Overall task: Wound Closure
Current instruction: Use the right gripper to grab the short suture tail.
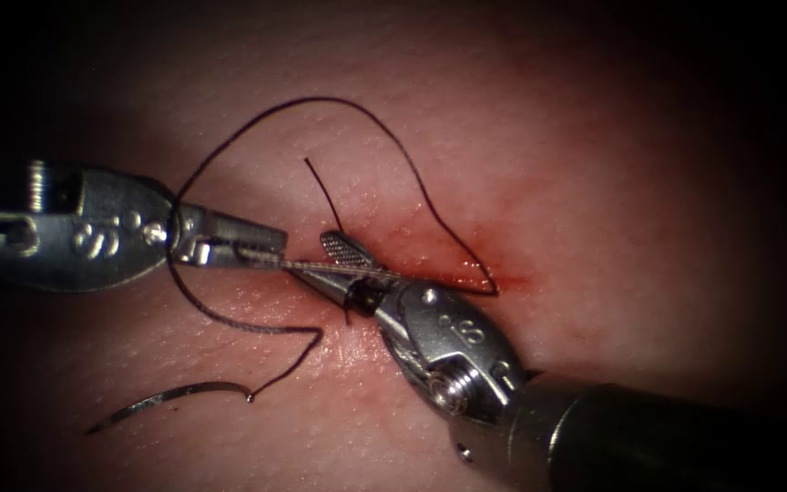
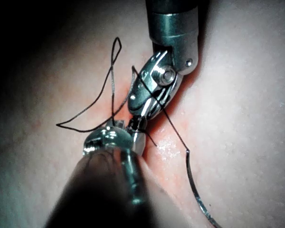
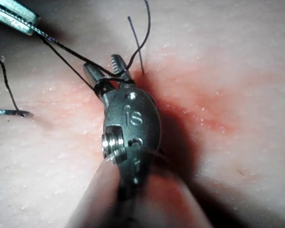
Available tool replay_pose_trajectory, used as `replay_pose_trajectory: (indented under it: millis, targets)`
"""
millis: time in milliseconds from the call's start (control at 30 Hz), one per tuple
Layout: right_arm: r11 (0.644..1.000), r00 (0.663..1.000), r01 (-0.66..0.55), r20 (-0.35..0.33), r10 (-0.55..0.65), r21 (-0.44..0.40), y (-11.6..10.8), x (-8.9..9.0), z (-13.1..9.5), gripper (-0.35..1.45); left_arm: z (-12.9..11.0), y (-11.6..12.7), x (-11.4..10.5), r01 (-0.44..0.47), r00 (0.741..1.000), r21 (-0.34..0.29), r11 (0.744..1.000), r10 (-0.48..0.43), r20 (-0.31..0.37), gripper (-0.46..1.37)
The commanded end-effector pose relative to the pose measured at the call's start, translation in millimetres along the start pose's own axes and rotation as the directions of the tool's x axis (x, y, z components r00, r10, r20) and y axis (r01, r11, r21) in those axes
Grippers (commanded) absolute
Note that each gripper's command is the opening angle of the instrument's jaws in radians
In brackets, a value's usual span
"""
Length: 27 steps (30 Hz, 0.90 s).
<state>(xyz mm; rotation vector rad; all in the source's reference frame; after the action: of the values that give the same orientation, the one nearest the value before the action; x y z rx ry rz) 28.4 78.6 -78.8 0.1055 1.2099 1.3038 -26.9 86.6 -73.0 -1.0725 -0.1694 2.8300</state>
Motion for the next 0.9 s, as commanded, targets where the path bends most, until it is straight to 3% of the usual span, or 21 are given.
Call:
replay_pose_trajectory:
  millis: [33, 167, 300, 600, 900]
  targets:
    - [1.000, 1.000, 0.000, 0.001, 0.000, 0.000, 0.0, 0.0, 0.0, 0.45, 0.0, 0.0, 0.0, 0.000, 1.000, -0.002, 1.000, 0.000, 0.000, -0.35]
    - [1.000, 1.000, -0.001, -0.004, 0.001, 0.002, -0.1, 0.1, -0.1, 0.51, -0.1, 0.0, 0.0, 0.001, 1.000, 0.000, 1.000, -0.001, 0.002, -0.35]
    - [1.000, 1.000, -0.001, -0.005, 0.001, -0.002, -0.1, 0.1, -0.1, 0.83, -0.1, 0.1, 0.0, -0.005, 1.000, 0.007, 1.000, 0.005, 0.001, -0.35]
    - [0.999, 1.000, -0.006, -0.015, 0.005, -0.048, 0.1, 0.4, 0.0, 1.18, -0.3, 1.3, 0.0, -0.033, 0.999, 0.083, 0.996, 0.034, -0.013, -0.35]
    - [0.995, 1.000, -0.017, -0.020, 0.015, -0.102, 0.1, 0.7, 0.4, 1.26, -0.9, 3.7, -0.3, -0.098, 0.994, 0.155, 0.983, 0.103, -0.025, -0.35]
